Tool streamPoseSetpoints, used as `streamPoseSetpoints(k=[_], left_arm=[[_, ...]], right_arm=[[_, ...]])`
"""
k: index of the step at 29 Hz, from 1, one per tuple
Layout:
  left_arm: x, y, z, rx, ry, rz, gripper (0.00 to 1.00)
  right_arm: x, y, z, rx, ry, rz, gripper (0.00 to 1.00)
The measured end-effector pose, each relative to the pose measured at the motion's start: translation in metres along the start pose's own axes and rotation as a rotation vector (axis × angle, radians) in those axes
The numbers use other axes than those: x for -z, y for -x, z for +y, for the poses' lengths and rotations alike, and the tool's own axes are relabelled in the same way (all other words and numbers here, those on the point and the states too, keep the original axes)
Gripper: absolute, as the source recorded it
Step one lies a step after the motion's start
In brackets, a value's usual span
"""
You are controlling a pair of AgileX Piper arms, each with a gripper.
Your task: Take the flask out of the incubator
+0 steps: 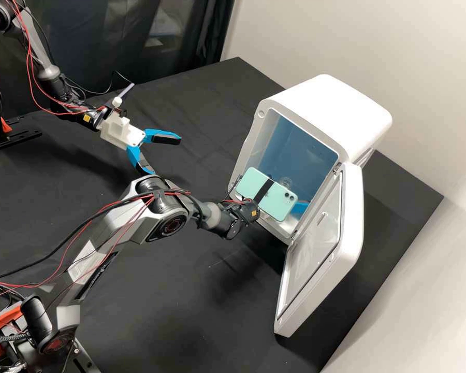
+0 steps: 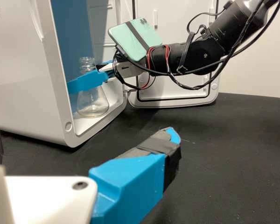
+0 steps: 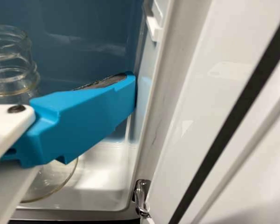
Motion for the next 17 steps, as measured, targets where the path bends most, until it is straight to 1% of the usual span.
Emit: streamPoseSetpoints(k=[1,6,17], left_arm=[[0.0000,0.0000,0.0000,0.000,0.000,0.000,1.00],[0.0000,0.0000,0.0000,0.000,0.000,0.000,1.00],[-0.0007,-0.0001,-0.0001,0.001,0.000,-0.002,1.00]], right_arm=[[0.0000,0.0000,0.0000,0.000,-0.008,0.000,0.00],[0.0004,0.0000,-0.0004,0.004,-0.035,0.004,0.00],[0.0004,0.0000,-0.0004,0.004,-0.035,0.004,0.00]])
